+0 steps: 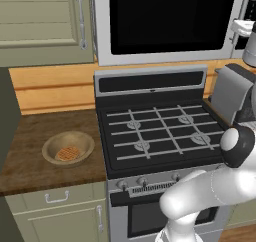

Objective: Open the microwave, place the bowl with waffle inside the microwave, then close the microwave door and turn it on.

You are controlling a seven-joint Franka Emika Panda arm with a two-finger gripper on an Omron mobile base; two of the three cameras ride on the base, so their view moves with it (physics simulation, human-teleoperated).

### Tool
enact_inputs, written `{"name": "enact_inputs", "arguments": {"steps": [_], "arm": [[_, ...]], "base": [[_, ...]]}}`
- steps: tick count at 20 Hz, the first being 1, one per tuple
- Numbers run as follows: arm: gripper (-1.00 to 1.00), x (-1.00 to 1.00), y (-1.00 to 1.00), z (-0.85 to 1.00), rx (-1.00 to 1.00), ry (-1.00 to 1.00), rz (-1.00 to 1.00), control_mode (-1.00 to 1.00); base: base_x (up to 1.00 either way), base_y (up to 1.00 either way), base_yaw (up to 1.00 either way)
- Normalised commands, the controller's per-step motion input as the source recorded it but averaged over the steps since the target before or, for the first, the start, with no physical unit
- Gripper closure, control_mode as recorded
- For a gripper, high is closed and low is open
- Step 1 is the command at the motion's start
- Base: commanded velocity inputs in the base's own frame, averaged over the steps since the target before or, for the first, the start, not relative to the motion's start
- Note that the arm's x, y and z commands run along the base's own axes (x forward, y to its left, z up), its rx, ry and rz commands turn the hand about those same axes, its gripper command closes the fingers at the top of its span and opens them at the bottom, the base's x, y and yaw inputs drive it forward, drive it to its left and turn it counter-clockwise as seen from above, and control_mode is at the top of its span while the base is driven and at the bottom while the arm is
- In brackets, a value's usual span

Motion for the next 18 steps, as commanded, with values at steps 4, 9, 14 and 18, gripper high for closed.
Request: {"name": "enact_inputs", "arguments": {"steps": [4,9,14,18], "arm": [[-1.0,0.0,0.68,0.0,0.0,0.0,0.0,-1.0],[1.0,0.04,0.6,0.0,-0.01,0.0,0.0,-1.0],[1.0,0.07,0.08,0.0,0.0,0.0,0.0,-1.0],[1.0,-0.6,0.02,0.0,0.0,0.0,0.09,-1.0]], "base": [[0.0,0.0,0.0],[0.0,0.0,0.0],[0.0,0.0,0.0],[0.0,0.0,0.0]]}}
